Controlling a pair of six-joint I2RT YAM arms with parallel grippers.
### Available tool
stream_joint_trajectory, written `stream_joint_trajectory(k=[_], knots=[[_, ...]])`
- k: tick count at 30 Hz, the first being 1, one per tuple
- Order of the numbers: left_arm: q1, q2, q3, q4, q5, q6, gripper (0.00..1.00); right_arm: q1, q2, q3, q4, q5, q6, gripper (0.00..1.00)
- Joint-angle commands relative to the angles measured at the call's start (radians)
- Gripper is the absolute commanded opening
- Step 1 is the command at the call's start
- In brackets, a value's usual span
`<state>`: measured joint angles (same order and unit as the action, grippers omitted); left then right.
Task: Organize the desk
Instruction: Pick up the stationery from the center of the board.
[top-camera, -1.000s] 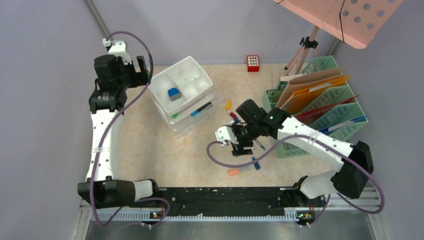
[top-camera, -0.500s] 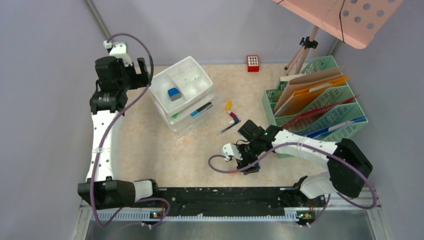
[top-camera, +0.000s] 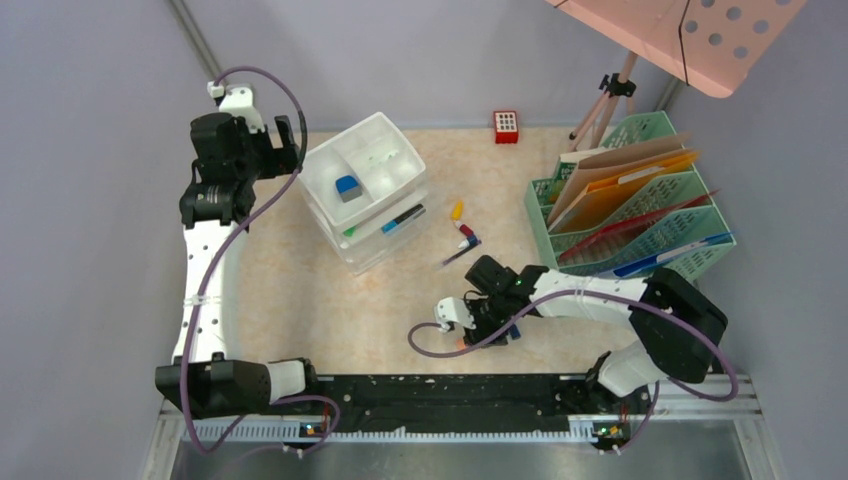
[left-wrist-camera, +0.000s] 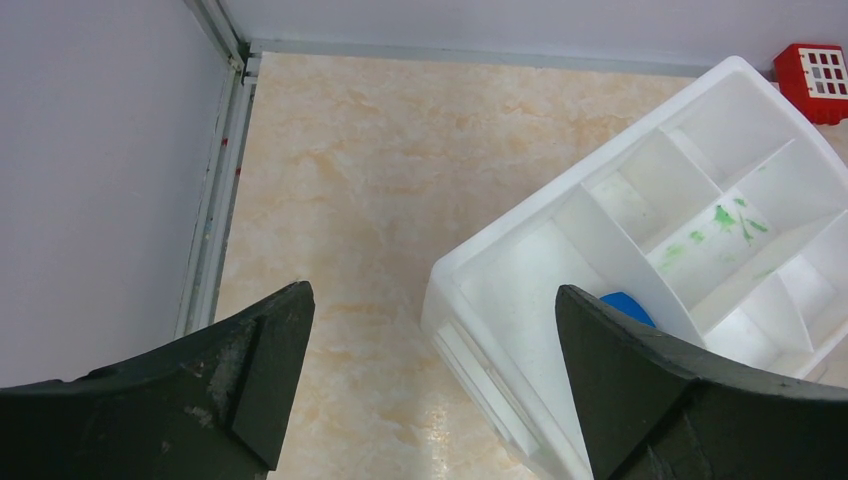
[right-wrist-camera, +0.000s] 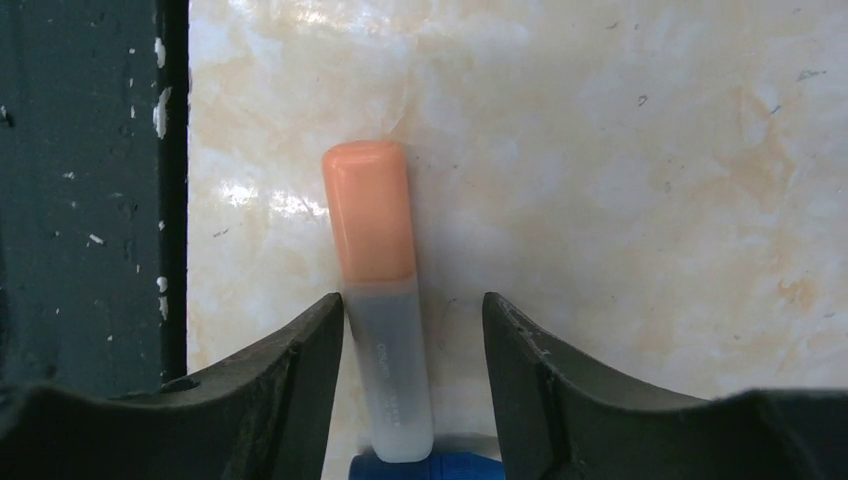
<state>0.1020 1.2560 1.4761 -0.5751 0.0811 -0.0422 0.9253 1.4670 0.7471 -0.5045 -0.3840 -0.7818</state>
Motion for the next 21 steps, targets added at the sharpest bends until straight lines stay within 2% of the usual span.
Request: stream_joint_trajectory(k=[1,10,14,21], knots=[[0.004,-0.024,0.012,0.057,-0.001,0.005,0.96,0.056,0.006,-0.038,0.069,0.058,0.050,0.50],[0.005,-0.029,0.013,0.056,-0.005,0.008,0.97,0.115,0.027,0.013,0.050,0.081,0.085,0.17],[0.003,-0.031,0.016,0.051,-0.009,0.015,0.97,0.115,0.037,0.141,-0.024,0.093,0.043,0.11],[0.004,-0.033,0.019,0.050,-0.034,0.033,0.98,0.115,0.073,0.480,-0.190,0.192,-0.104,0.05]])
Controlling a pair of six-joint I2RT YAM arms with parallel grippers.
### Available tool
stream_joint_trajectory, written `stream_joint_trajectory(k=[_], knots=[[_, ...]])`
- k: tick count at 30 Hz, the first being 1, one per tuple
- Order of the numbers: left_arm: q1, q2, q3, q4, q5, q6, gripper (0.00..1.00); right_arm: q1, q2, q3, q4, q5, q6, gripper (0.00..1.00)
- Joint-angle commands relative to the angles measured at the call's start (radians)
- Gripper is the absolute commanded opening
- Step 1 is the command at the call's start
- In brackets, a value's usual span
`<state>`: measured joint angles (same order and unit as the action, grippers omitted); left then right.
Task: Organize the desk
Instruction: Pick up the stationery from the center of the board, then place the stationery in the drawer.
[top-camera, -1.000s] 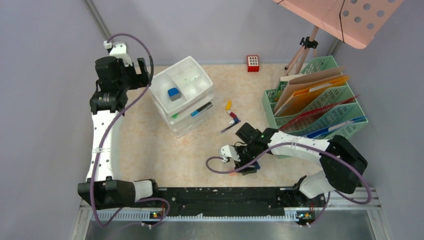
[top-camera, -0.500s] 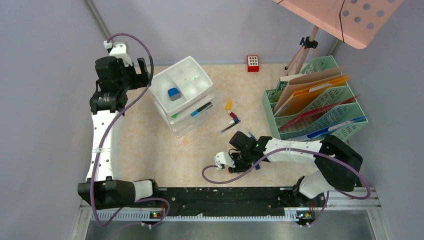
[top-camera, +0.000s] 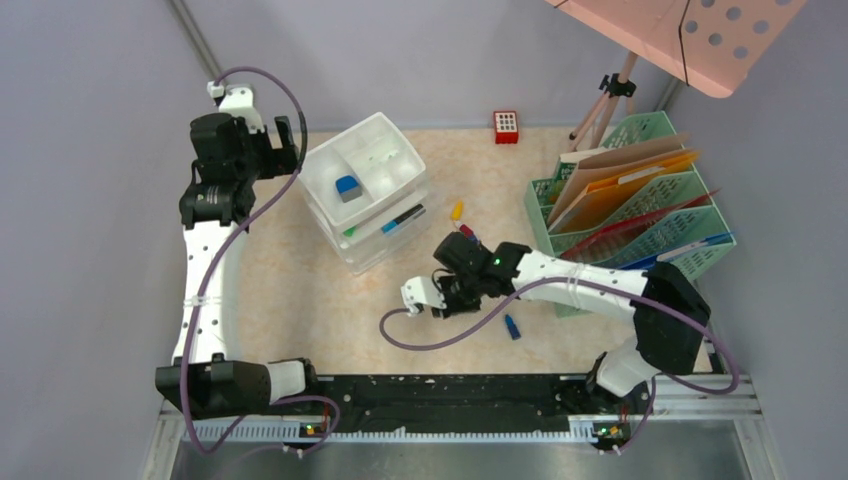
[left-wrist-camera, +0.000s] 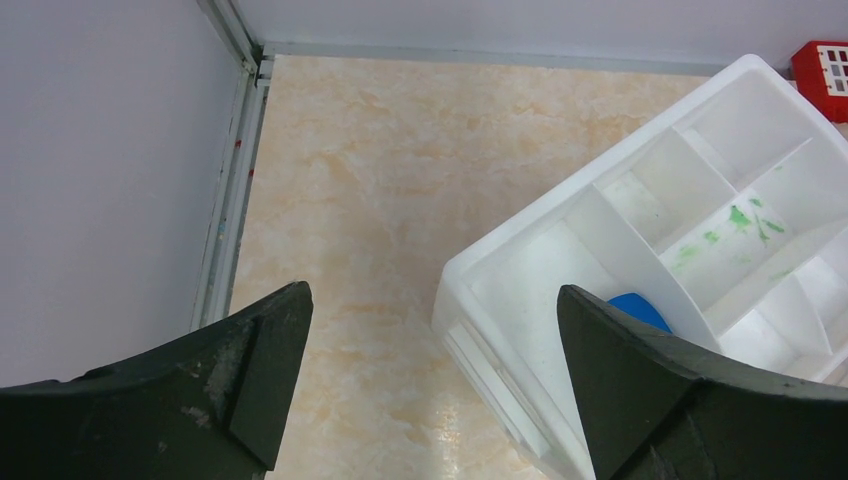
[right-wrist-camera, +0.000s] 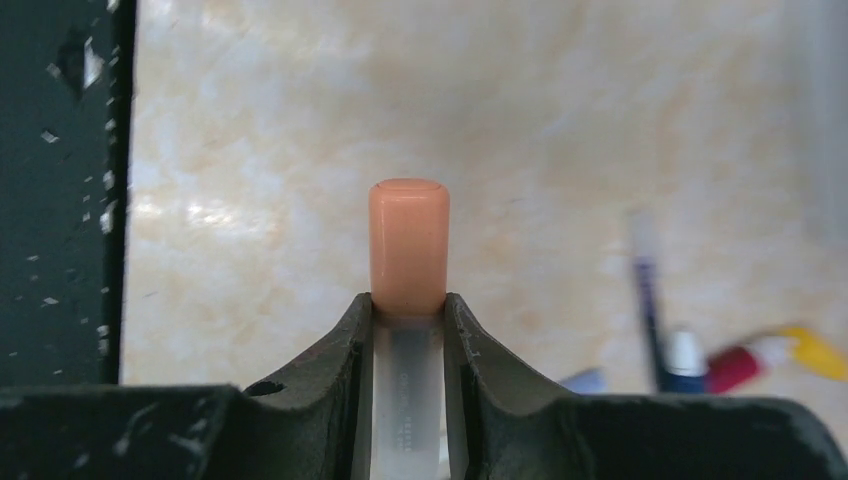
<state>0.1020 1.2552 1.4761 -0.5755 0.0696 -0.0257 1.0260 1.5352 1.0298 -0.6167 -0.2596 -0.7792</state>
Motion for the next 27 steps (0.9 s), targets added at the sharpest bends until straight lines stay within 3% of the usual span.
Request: stream_joint_trajectory(k=[1,14,27], knots=[[0.003,-0.032,0.017,0.049,-0.022,0.017,0.98,0.014,0.013,0.244,-0.091,0.083,-0.136,0.04],[0.004,-0.042,-0.030,0.062,-0.014,0.017,0.98,-0.018,0.223,0.755,-0.186,0.224,-0.431,0.02],[0.005,-0.023,-0.038,0.071,-0.006,0.017,0.98,-0.041,0.363,0.899,-0.150,0.247,-0.559,0.04]])
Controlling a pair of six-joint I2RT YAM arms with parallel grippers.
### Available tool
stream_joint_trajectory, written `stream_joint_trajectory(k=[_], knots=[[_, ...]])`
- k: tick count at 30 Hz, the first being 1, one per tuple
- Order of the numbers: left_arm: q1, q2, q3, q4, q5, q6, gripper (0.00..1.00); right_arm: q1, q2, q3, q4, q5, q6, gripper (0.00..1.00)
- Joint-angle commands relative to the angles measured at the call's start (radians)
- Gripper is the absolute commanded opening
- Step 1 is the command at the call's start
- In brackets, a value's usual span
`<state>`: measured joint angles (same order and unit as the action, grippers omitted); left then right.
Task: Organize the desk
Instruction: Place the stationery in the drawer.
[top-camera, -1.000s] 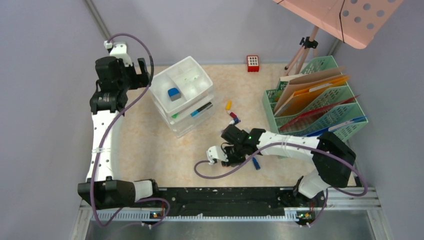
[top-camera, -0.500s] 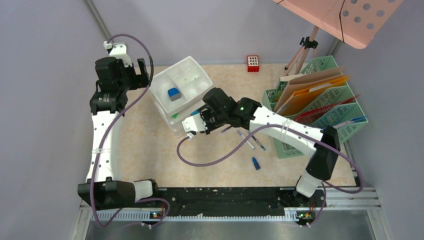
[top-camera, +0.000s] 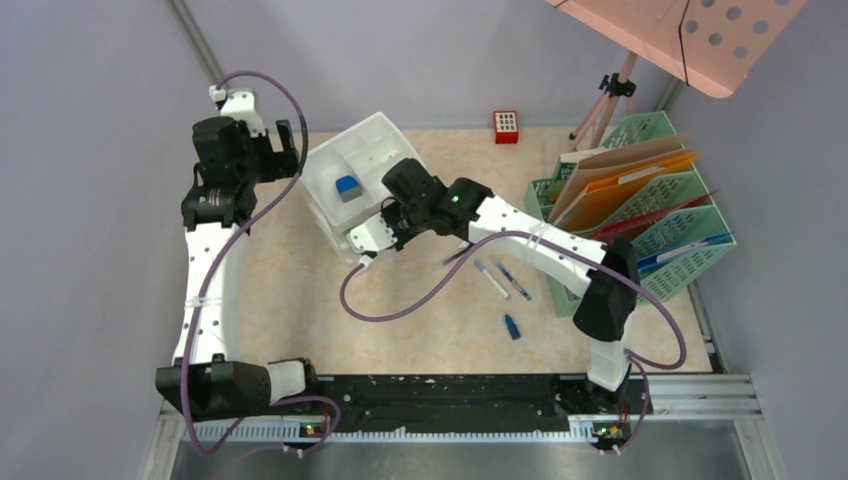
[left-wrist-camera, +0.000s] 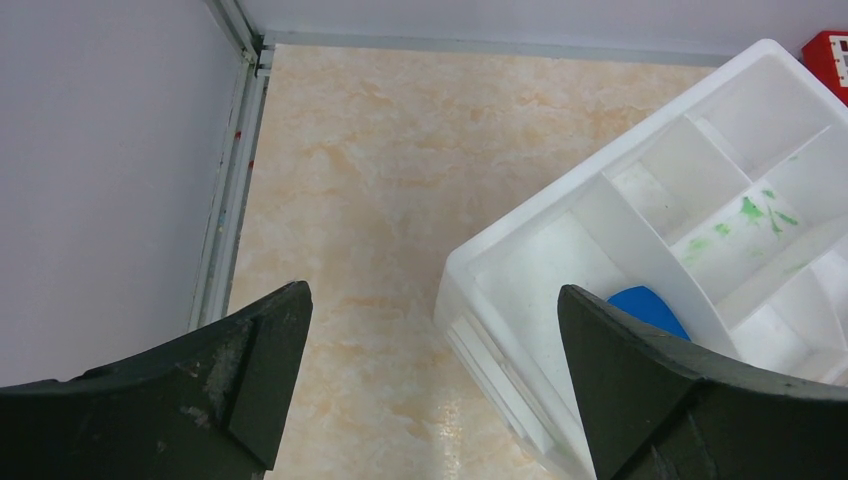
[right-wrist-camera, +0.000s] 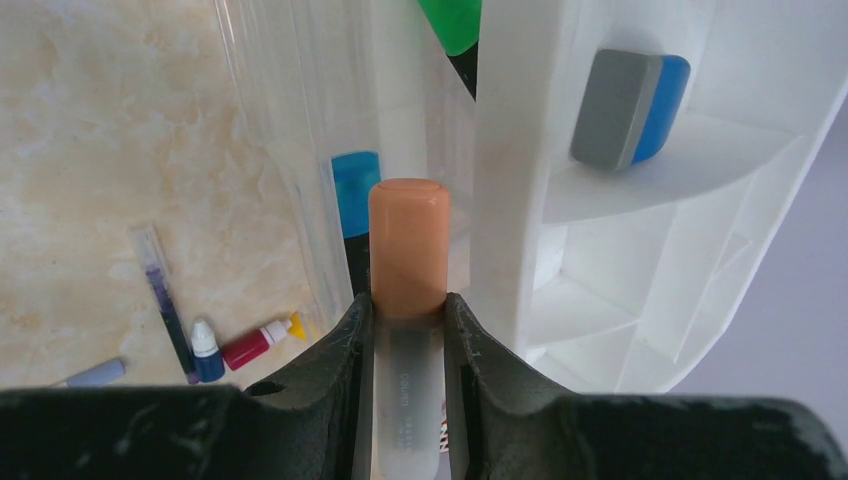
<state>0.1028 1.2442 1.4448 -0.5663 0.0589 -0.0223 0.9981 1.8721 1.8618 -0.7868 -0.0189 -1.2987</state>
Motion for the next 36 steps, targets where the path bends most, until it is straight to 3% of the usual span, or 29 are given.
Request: stream_joint_trajectory(k=[1,7,16,18,26,36], knots=[[0.004,-0.010,-0.007,0.062,0.005,0.013,0.98,-0.013,0.031,0.071,0.026,0.007,-0.041,0.05],[0.005,-0.006,-0.009,0.065,0.002,0.013,0.99,-0.018,0.050,0.077,0.061,0.008,-0.039,0.12],[0.004,-0.003,-0.009,0.066,0.006,0.013,0.99,-0.019,0.031,0.070,0.122,0.016,-0.013,0.45],[0.005,0.000,-0.009,0.066,0.009,0.013,0.98,-0.020,0.023,0.067,0.137,0.034,-0.012,0.49],[0.003,0.011,-0.003,0.075,0.018,0.013,0.98,-0.032,-0.022,0.098,0.149,0.046,0.032,0.51],[0.005,0.089,0.044,0.087,0.089,-0.005,0.99,-0.084,-0.160,0.063,0.066,-0.092,0.264,0.51]])
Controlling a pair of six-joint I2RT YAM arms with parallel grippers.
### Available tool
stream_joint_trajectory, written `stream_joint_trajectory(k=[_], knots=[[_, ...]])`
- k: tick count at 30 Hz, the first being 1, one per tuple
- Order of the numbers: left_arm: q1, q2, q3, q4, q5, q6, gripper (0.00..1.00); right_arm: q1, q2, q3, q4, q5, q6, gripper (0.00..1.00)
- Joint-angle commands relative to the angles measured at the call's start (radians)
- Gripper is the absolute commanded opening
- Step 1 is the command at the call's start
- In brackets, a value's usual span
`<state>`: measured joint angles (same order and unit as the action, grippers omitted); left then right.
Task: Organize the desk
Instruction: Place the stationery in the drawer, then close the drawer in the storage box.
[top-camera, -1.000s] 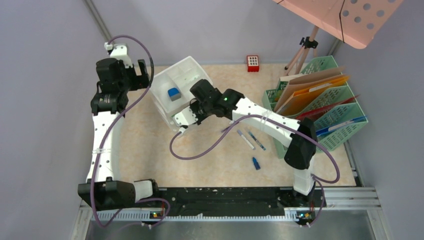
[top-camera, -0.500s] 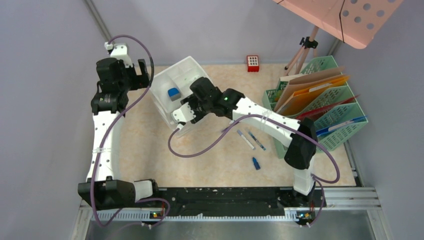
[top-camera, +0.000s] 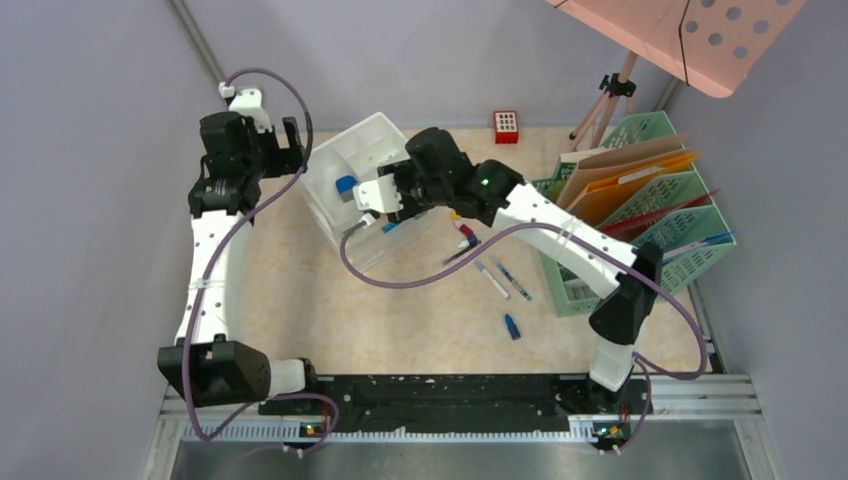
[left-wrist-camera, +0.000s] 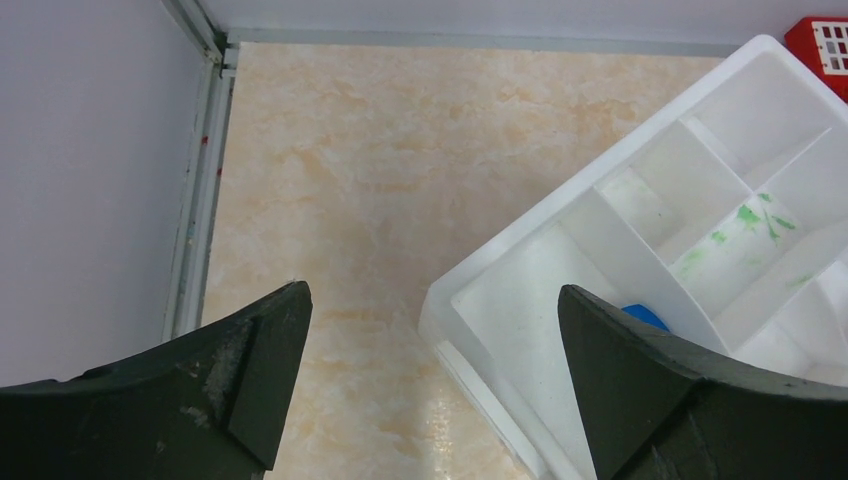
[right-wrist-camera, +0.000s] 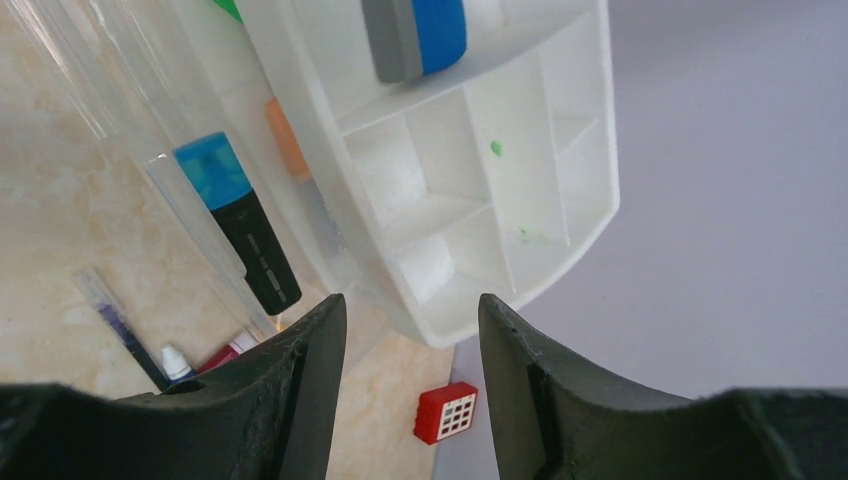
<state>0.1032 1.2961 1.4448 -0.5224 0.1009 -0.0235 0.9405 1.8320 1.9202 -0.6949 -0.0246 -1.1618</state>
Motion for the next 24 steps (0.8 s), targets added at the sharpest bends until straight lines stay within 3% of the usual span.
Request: stream_joint_trajectory(k=[1,13,24], knots=[[0.004,0.052,0.052,0.039,0.062,-0.004,0.98,-0.032,-0.140,-0.014,-0.033,-0.105,0.148,0.51],[0.003,0.143,0.077,0.036,0.121,-0.011,0.95,-0.071,-0.322,-0.361,-0.041,-0.248,0.268,0.50],[0.003,0.200,0.117,-0.007,0.200,0.012,0.80,-0.083,-0.182,-0.375,-0.008,-0.267,0.264,0.46]])
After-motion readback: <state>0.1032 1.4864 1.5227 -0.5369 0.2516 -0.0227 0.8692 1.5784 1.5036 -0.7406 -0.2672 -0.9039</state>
